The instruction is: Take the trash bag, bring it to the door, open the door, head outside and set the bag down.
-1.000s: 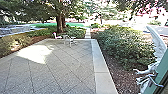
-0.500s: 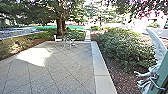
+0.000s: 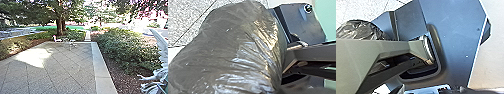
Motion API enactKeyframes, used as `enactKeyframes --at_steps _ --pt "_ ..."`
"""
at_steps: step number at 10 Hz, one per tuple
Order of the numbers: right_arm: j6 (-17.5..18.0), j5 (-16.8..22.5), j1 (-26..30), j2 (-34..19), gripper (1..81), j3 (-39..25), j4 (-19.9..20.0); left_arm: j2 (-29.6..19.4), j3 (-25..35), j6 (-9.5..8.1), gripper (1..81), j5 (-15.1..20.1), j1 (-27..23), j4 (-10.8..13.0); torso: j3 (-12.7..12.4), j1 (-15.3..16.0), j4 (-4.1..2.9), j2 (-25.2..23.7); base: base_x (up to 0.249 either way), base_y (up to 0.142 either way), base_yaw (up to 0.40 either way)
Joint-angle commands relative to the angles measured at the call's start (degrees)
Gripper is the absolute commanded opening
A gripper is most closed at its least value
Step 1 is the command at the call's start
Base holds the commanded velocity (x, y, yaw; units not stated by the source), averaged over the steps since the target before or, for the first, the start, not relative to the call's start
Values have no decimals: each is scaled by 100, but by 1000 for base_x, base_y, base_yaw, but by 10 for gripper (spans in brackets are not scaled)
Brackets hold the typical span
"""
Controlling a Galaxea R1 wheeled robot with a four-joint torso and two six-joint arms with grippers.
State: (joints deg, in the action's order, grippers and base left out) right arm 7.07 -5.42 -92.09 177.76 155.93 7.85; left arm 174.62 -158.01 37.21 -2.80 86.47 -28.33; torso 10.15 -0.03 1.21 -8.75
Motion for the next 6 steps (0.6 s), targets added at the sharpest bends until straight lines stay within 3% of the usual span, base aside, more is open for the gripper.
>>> enactKeyframes --at_steps 1,6 --pt "-30 314 230 86 811 -73 -47 -5 -2 -3 10 359 -275 -23 0 3 0 0 152 0 0" --pt "-30 314 230 78 811 -64 -47 -5 -2 -20 10 368 -275 -15 0 3 0 0 132 0 0"
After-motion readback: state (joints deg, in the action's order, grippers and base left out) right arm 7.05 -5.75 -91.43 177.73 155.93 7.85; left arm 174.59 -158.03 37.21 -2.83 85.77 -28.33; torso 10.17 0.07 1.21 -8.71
